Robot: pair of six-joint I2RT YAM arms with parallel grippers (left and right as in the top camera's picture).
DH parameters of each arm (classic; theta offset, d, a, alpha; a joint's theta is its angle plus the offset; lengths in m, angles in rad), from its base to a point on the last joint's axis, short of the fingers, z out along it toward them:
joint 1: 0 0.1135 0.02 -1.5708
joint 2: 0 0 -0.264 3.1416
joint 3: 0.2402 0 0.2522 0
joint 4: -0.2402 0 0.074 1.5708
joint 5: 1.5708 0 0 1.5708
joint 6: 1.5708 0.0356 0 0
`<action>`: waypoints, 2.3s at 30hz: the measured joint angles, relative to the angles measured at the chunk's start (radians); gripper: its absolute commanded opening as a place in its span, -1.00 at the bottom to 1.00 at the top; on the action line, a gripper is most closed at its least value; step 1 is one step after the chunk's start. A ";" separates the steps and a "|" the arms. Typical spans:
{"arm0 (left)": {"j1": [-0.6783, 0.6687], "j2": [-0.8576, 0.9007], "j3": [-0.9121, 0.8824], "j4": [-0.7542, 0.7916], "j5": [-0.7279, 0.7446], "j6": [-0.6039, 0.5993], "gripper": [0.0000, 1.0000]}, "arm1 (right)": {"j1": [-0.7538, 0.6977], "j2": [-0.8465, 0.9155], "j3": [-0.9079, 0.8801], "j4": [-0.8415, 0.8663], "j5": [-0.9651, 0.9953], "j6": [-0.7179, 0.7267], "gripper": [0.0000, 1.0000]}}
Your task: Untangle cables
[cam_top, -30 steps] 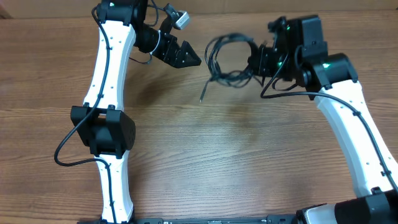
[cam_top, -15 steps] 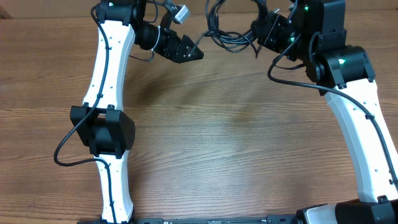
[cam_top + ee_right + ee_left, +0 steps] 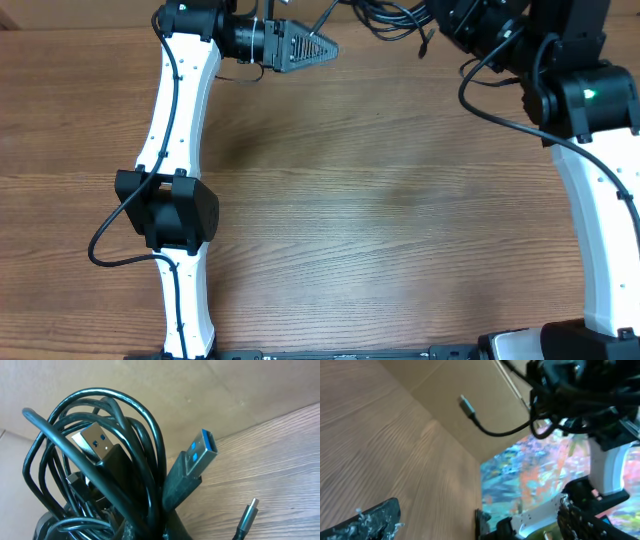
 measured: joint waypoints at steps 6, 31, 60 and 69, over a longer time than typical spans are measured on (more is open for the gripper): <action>0.000 0.000 0.000 0.260 0.032 -0.264 1.00 | -0.031 0.000 0.000 0.037 -0.024 0.011 -0.93; 0.003 0.000 0.006 0.824 -0.206 -2.151 1.00 | -0.032 0.000 0.002 0.065 -0.051 0.038 -0.92; -0.092 0.000 0.006 1.120 0.007 -0.739 1.00 | -0.037 0.000 0.002 0.019 -0.047 -0.001 -0.93; -0.005 0.000 0.006 1.122 0.038 -0.725 1.00 | -0.123 0.000 0.002 0.020 -0.047 -0.003 -0.93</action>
